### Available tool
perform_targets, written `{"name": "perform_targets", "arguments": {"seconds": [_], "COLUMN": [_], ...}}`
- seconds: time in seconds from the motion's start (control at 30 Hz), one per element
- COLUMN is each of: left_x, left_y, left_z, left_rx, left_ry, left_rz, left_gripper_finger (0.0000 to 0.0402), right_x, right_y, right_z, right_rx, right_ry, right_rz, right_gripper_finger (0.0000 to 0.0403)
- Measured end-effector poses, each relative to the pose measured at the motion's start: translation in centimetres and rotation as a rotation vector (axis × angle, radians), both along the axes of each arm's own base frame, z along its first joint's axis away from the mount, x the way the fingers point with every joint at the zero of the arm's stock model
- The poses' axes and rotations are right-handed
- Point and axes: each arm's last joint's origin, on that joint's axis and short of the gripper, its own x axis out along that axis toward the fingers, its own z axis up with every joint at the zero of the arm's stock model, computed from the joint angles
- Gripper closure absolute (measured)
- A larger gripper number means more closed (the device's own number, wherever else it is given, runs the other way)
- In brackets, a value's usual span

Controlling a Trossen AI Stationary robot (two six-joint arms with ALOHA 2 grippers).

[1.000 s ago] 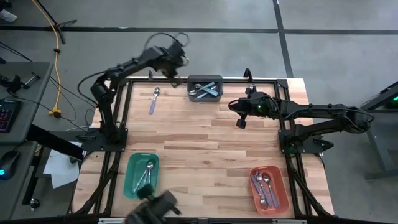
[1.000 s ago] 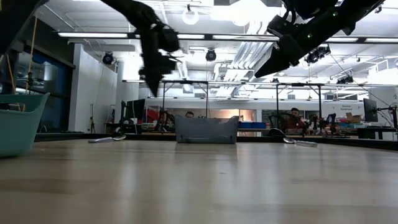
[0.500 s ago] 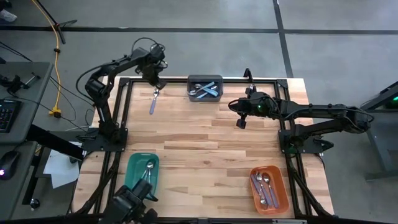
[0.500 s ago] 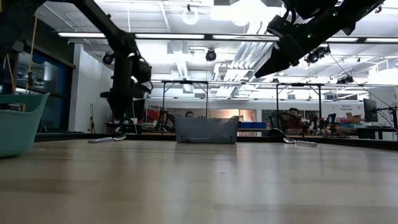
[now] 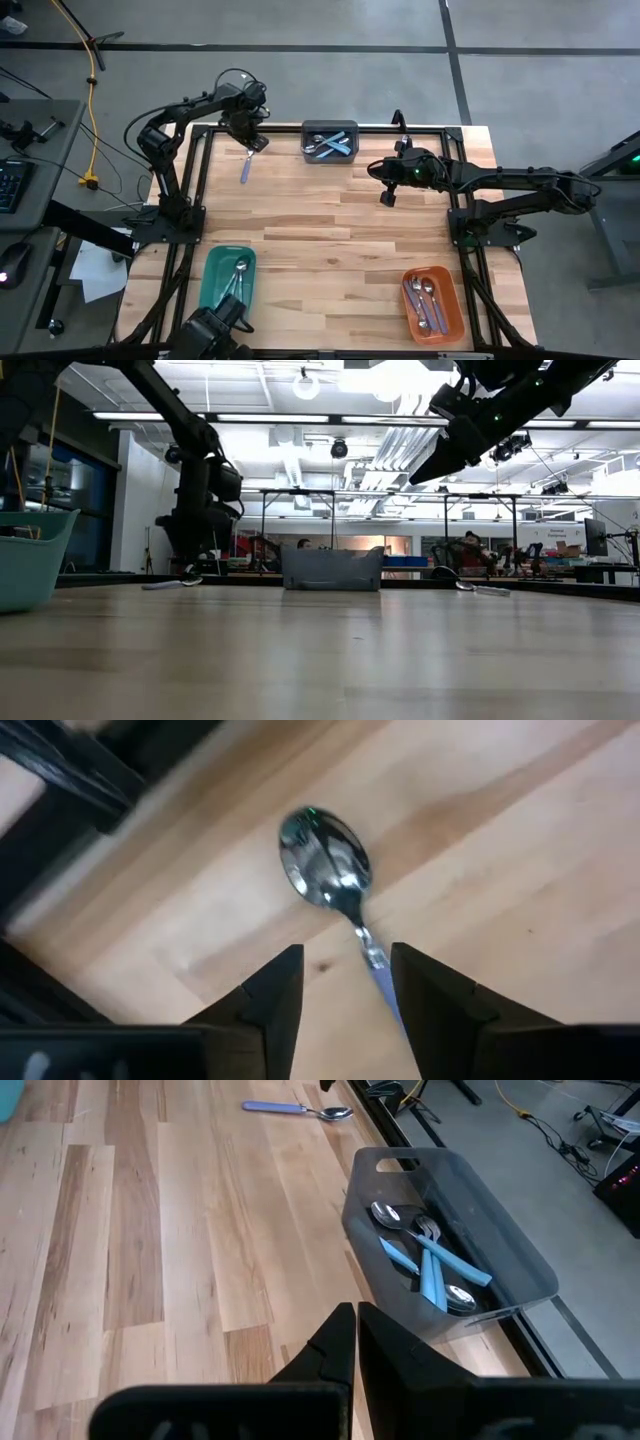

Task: Sort silverware by color (type)
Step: Put the purple spoon into the orange bin

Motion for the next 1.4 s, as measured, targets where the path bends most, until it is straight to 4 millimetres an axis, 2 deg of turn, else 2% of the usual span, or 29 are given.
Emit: {"name": "perform_targets", "arguments": {"seconds": [0.13, 0.37, 0.97, 1.1, 1.3, 1.4], "left_x": [0.1, 0.0, -0.3, -0.4, -0.1, 0.1], "left_y": [-0.7, -2.5, -3.0, -3.1, -3.3, -3.6], "left_z": [-0.7, -2.9, -5.0, -5.1, -5.1, -5.0], "left_rx": [-0.024, -0.076, -0.03, -0.033, -0.036, -0.014], "left_ry": [0.017, 0.057, 0.023, 0.026, 0.03, 0.062], "left_rz": [0.054, 0.045, 0.044, -0.004, -0.062, -0.11], "left_gripper_finger": [0.0254, 0.0253, 0.0258, 0.0286, 0.0364, 0.0371], "right_x": [0.0, 0.0, 0.0, 0.0, 0.0, 0.0], "right_y": [0.0, 0.0, 0.0, 0.0, 0.0, 0.0], "right_z": [0.0, 0.0, 0.0, 0.0, 0.0, 0.0], "right_rx": [0.001, 0.0, 0.001, 0.001, 0.001, 0.001], "right_ry": [0.0, 0.002, 0.002, 0.002, 0.002, 0.002], "right_rz": [0.0, 0.0, 0.0, -0.001, -0.001, 0.0], "right_gripper_finger": [0.0403, 0.0403, 0.0403, 0.0403, 0.0403, 0.0403]}}
